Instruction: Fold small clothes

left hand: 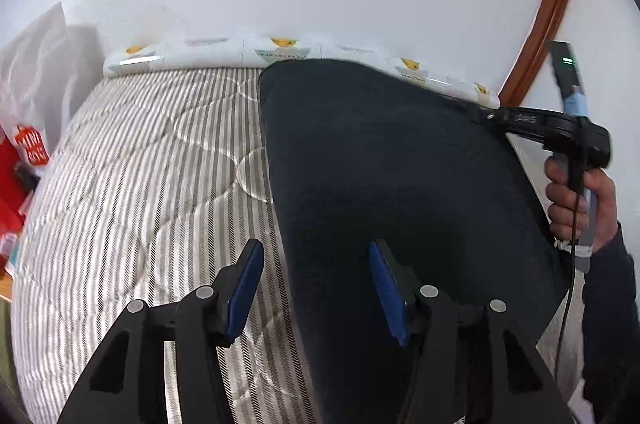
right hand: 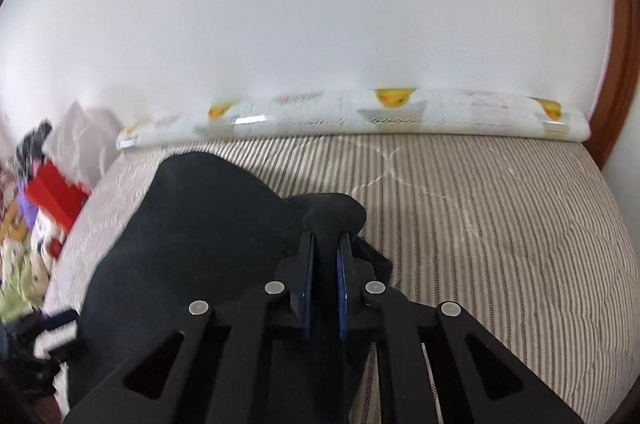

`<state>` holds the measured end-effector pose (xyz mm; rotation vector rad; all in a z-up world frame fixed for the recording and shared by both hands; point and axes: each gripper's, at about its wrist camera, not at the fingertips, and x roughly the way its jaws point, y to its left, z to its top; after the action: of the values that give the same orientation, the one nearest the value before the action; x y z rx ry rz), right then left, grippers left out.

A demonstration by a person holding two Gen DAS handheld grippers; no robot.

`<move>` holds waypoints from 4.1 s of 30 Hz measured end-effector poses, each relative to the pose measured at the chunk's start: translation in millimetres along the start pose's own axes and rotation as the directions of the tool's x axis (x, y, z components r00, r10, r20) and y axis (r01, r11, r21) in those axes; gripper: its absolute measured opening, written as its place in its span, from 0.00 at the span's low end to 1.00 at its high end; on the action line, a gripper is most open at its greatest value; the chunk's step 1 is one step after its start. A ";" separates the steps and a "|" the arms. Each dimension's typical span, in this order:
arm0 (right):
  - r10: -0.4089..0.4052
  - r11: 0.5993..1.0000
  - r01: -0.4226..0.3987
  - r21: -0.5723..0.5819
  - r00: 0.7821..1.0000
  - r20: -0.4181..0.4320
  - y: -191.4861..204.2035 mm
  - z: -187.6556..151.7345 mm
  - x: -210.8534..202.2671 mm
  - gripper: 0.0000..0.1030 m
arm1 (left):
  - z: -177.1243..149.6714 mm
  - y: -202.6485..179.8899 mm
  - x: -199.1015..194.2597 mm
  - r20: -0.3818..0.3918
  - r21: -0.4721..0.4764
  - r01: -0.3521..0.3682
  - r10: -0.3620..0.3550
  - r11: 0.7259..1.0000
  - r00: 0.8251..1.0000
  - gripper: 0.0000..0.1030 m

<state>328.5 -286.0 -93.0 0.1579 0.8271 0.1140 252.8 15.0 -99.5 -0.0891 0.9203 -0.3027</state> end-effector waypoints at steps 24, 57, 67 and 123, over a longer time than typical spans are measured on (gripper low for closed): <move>0.093 0.987 -0.089 0.132 0.995 -0.025 -23.6 -72.7 -42.0 0.05 | -26.6 -13.7 -35.6 0.018 -0.009 -0.022 0.023 1.000 1.000 0.51; -0.151 0.986 0.153 -0.064 0.988 0.027 52.1 -162.9 -109.4 0.33 | -79.1 -15.8 -64.6 0.014 -0.029 -0.022 0.022 0.999 1.000 0.54; -0.170 0.985 0.170 -0.031 0.985 0.010 49.8 -168.9 -121.4 0.34 | -82.1 -20.6 -77.1 0.000 -0.026 -0.056 0.056 0.998 0.998 0.54; -0.376 0.926 0.355 0.132 0.903 0.210 36.7 -251.9 -361.0 0.96 | -120.2 -126.6 -253.1 0.238 0.028 -0.168 0.156 0.985 0.959 0.84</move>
<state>-101.8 -284.6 6.7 0.0962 0.6149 -0.2936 -13.8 -24.7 48.3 -0.0039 0.6798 -0.1573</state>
